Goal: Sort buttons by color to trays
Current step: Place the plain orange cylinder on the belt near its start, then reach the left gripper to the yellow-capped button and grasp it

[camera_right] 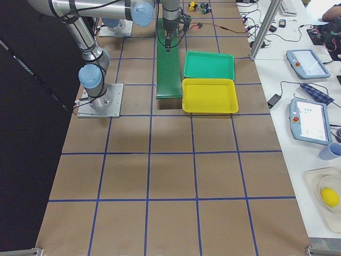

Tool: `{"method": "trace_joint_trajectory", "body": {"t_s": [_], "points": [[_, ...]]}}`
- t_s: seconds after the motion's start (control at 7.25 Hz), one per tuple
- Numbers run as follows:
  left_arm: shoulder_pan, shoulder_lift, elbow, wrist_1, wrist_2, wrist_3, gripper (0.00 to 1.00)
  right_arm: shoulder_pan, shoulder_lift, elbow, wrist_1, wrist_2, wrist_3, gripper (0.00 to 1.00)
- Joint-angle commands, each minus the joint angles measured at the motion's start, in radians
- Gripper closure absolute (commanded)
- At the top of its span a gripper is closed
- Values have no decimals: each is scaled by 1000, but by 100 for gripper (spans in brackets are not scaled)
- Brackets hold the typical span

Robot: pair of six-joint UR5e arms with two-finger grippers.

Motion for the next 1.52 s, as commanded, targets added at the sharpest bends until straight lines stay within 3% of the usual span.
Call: {"method": "trace_joint_trajectory", "body": {"t_s": [0.0, 0.14, 0.55, 0.69, 1.1, 1.24, 1.38], "points": [[-3, -9, -18, 1, -2, -4, 42, 0, 0, 1, 0, -5, -3, 0], [-3, 7, -15, 1, -28, 2, 17, 0, 0, -1, -2, -3, -3, 0], [17, 28, 49, -17, -73, 76, 14, 0, 0, 1, -2, -5, -3, 0], [50, 24, 105, -98, -98, 117, 15, 0, 0, 1, -2, -3, -3, 0], [317, -151, 334, -107, -91, 669, 11, 1, -1, 5, -2, -3, -1, 0], [385, -226, 412, -101, -89, 832, 6, 0, 0, 5, -3, -3, -3, 0], [432, -314, 505, -100, -91, 893, 1, 0, -1, 5, -3, -3, -3, 0]]}}
